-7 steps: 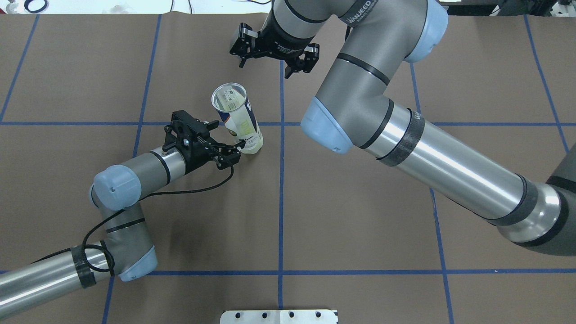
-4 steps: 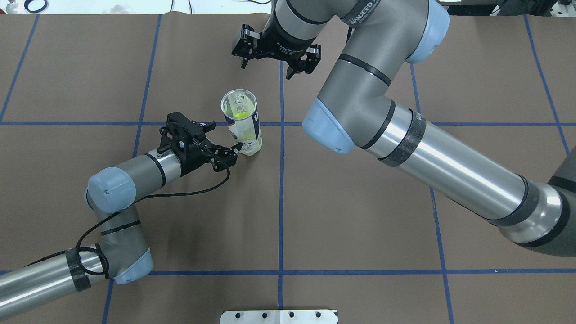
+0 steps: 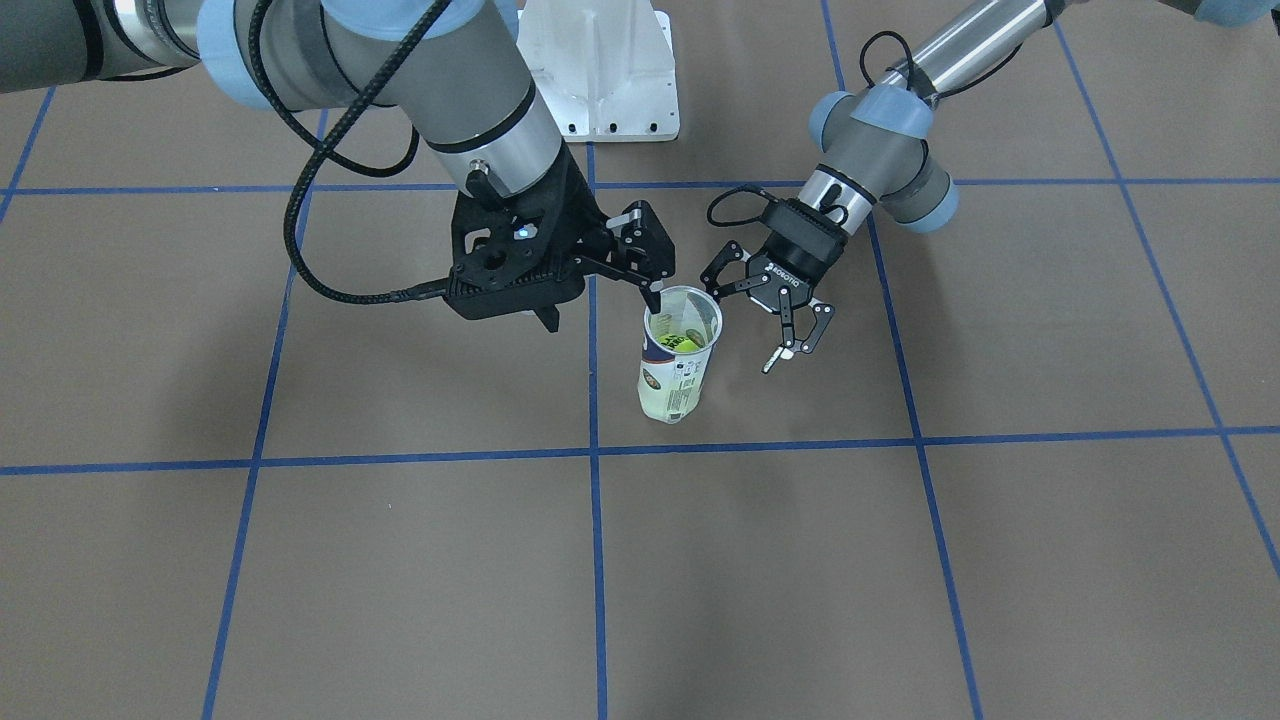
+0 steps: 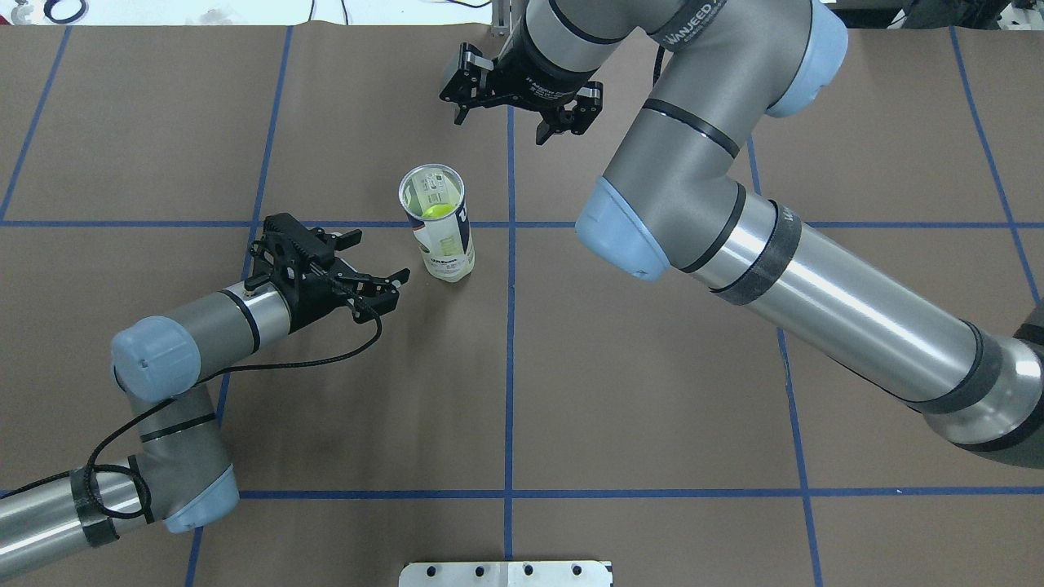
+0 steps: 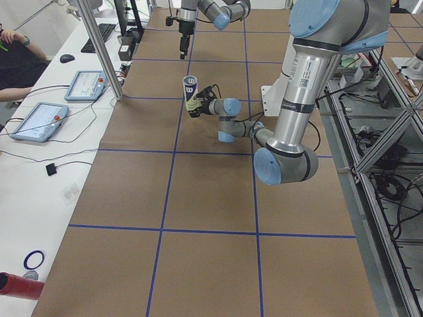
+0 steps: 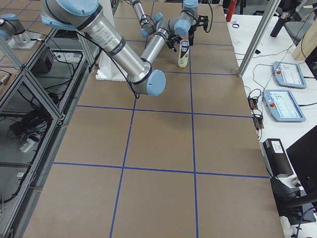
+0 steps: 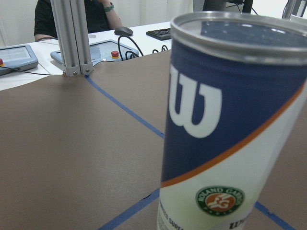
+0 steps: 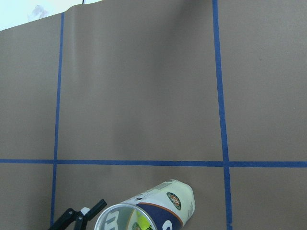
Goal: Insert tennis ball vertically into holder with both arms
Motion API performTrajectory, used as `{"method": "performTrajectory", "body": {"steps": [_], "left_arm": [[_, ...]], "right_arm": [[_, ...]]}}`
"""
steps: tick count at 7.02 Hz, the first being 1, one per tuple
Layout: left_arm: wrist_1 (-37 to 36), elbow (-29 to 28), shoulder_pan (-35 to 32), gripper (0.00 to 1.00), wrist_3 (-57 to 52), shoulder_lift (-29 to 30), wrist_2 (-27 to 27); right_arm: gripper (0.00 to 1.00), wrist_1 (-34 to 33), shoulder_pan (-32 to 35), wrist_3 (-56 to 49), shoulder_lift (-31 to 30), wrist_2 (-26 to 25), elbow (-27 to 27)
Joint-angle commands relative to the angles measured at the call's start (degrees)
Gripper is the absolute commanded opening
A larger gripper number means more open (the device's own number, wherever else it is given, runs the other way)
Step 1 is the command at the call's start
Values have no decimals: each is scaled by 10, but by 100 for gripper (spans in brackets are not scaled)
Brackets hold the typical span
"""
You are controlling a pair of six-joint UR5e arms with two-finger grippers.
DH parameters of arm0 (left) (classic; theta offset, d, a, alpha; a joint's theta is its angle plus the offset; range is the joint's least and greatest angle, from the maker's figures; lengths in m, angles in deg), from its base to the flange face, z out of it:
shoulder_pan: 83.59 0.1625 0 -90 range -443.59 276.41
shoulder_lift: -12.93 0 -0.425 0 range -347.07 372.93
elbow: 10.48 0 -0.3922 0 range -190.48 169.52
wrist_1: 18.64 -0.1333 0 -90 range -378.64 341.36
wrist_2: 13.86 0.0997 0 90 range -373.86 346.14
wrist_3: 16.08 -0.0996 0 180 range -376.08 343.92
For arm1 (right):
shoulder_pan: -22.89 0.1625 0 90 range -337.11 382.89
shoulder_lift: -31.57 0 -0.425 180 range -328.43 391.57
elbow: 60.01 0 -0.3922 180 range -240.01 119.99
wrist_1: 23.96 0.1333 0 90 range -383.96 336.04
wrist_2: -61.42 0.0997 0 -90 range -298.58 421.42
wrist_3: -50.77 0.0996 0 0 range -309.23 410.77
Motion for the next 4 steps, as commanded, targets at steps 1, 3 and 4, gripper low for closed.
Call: {"method": "performTrajectory", "body": {"steps": [1, 3, 4], "left_arm": [[3, 51, 3, 99, 6, -57, -44], [-198, 146, -197, 99, 6, -143, -329], [-277, 138, -278, 99, 5, -143, -421]], "right_arm": [[99, 0, 5, 0, -18, 0, -13], [99, -75, 101, -225, -158, 46, -70], [99, -97, 133, -318, -192, 47, -67]]}}
